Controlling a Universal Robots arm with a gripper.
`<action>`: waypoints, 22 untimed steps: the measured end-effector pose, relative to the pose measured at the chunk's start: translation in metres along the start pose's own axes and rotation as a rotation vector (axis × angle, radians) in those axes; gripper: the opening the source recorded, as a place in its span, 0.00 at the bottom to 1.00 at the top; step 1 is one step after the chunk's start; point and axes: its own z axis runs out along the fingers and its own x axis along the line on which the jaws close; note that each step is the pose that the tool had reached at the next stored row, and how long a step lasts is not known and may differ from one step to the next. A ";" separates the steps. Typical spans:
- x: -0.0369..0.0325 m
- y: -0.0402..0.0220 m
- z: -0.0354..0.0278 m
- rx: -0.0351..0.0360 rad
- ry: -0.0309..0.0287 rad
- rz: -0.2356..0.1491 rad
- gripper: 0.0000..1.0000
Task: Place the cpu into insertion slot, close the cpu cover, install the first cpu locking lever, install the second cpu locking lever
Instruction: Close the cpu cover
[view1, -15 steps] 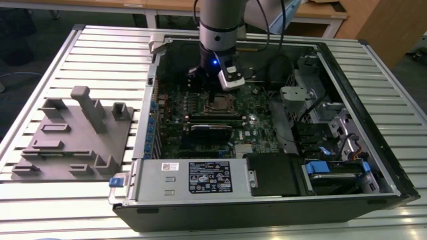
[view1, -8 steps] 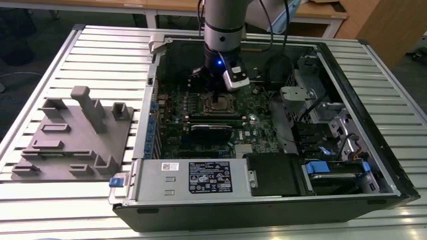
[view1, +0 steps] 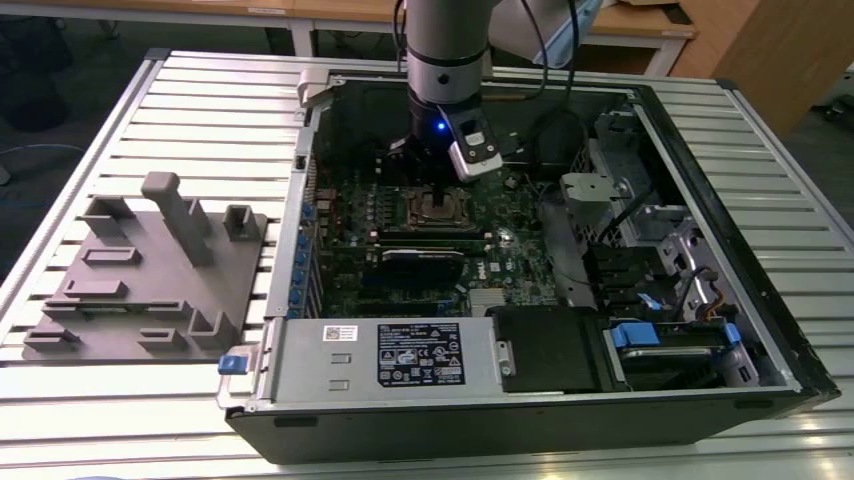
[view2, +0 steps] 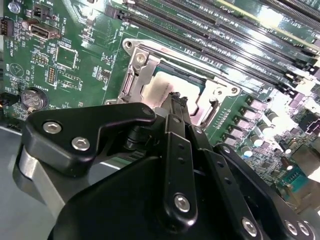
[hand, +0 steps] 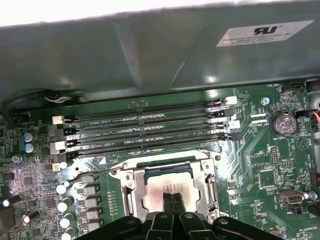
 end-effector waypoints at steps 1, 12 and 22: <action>0.0000 -0.0001 -0.0002 -0.0006 0.0001 0.000 0.10; 0.0001 -0.0001 0.0007 -0.0080 0.0012 0.001 0.10; 0.0001 -0.0001 0.0012 -0.0081 0.0012 0.001 0.10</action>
